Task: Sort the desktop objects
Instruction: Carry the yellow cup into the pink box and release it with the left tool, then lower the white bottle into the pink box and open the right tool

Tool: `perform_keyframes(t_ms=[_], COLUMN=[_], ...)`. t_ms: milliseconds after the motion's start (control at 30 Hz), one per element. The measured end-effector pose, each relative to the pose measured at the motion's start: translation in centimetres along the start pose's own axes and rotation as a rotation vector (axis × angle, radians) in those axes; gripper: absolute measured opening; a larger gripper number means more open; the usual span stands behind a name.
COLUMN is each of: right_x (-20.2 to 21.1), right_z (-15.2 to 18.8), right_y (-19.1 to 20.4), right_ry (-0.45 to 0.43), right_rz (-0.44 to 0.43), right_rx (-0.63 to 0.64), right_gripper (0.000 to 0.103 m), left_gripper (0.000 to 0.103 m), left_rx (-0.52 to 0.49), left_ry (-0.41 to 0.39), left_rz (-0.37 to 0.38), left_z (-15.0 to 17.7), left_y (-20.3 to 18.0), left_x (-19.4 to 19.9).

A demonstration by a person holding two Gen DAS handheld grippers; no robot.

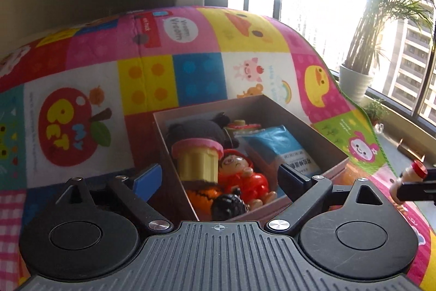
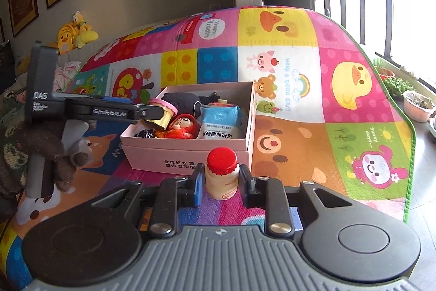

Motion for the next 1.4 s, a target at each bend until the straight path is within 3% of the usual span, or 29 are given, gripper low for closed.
perform_keyframes(t_ms=[267, 500, 633, 700, 800, 1033, 1200, 1333, 1400], right_x=[-4.7, -10.9, -13.3, -13.7, -13.3, -10.9, -10.3, -11.2, -11.8], right_z=[-3.2, -5.4, -5.0, -4.7, -4.4, -4.2, -4.1, -4.6, -4.8], right_y=[1.9, 3.5, 4.1, 4.3, 4.5, 5.1, 5.6, 5.8, 5.8], right_ry=[0.025, 0.068, 0.147, 0.170, 0.165, 0.134, 0.142, 0.144, 0.151], right_rz=[-0.080, -0.003, 0.024, 0.029, 0.038, 0.036, 0.029, 0.038, 0.033], right_rx=[-0.042, 0.025, 0.054, 0.057, 0.065, 0.097, 0.118, 0.104, 0.083], right_gripper=[0.025, 0.025, 0.025, 0.027, 0.038, 0.041, 0.038, 0.026, 0.026], left_gripper=[0.100, 0.101, 0.102, 0.102, 0.102, 0.103, 0.103, 0.103, 0.103], left_rx=[0.012, 0.021, 0.052, 0.065, 0.078, 0.098, 0.095, 0.100, 0.104], left_ry=[0.048, 0.067, 0.077, 0.086, 0.093, 0.100, 0.104, 0.107, 0.109], left_rz=[0.082, 0.073, 0.074, 0.086, 0.096, 0.115, 0.111, 0.110, 0.112], left_z=[5.2, 8.0, 9.0, 9.6, 10.4, 11.3, 11.3, 11.3, 11.4], left_y=[-1.8, -0.8, 0.1, 0.3, 0.4, 0.5, 0.3, 0.3, 0.4], left_x=[2.5, 4.2, 4.7, 4.8, 4.7, 5.0, 4.9, 4.9, 4.9])
Point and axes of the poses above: each gripper's, at about its wrist camera, not at the fingertips, and x roughly against the way its jaws point, y to its left, z to its underside, the point moved 5 cm from there along -x, roughly the way its jaws point, and after that the axes turned 3 degrees about -x, right-handed, at the moved point
